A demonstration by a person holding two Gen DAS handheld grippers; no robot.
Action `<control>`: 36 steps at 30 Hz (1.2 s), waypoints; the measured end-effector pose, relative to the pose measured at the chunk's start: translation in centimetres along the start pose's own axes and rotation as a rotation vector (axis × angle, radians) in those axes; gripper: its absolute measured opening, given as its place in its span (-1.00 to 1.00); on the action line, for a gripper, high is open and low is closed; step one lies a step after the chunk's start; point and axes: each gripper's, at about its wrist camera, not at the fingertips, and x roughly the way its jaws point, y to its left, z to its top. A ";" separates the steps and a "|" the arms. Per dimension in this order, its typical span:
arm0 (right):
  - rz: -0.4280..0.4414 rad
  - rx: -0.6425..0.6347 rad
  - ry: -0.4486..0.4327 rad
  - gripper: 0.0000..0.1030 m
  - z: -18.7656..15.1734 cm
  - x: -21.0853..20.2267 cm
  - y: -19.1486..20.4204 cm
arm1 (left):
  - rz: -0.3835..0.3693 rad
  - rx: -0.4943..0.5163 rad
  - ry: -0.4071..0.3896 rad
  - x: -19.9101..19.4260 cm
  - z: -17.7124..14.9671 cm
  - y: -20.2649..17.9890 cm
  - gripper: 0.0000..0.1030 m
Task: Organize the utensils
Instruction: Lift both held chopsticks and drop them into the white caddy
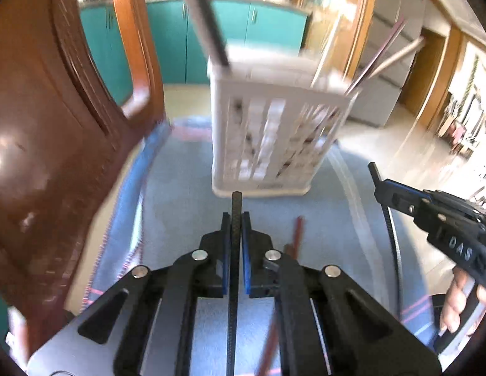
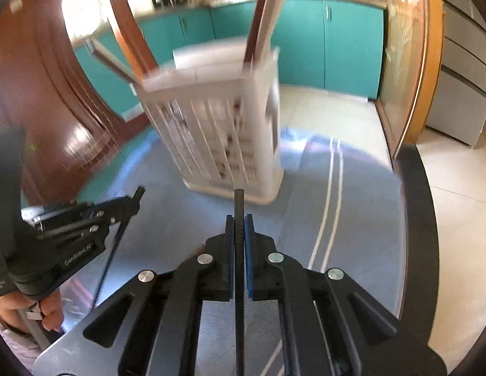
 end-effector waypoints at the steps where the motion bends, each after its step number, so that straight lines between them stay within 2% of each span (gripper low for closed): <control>1: 0.018 0.012 -0.033 -0.87 0.3 -1.4 -0.1 | -0.014 0.001 -0.038 -1.8 0.4 -0.1 -0.86; 7: 0.095 0.044 -0.177 -0.87 1.8 -8.0 0.2 | -0.092 -0.025 -0.209 -9.0 3.4 0.2 -0.86; 11: 0.132 0.023 -0.282 -0.87 4.2 -11.7 0.9 | -0.131 -0.030 -0.313 -12.9 5.9 0.7 -0.87; 15: 0.162 0.006 -0.379 -0.87 8.0 -13.6 1.7 | -0.150 -0.049 -0.423 -15.4 8.9 1.8 -0.87; 18: 0.174 0.022 -0.495 -0.87 11.2 -15.2 1.8 | -0.162 -0.082 -0.500 -16.8 10.8 2.5 -0.87; 22: 0.142 0.077 -0.600 -0.87 14.6 -15.3 1.2 | -0.178 -0.150 -0.549 -16.9 12.2 4.1 -0.87; 25: 0.058 0.072 -0.607 -0.87 16.1 -13.5 1.0 | -0.166 -0.211 -0.576 -15.8 12.9 4.9 -0.87; 28: -0.014 0.042 -0.568 -0.87 15.5 -11.1 1.3 | -0.134 -0.275 -0.638 -15.5 12.8 5.7 -0.87; 30: -0.029 0.025 -0.533 -0.87 14.8 -9.0 1.6 | -0.136 -0.312 -0.652 -15.0 12.8 6.1 -0.87; 34: -0.030 -0.004 -0.459 -0.87 14.0 -6.1 2.0 | -0.092 -0.325 -0.630 -12.5 13.4 6.4 -0.87; 36: -0.032 -0.022 -0.437 -0.87 13.6 -5.0 2.4 | -0.065 -0.312 -0.585 -10.4 13.5 5.8 -0.87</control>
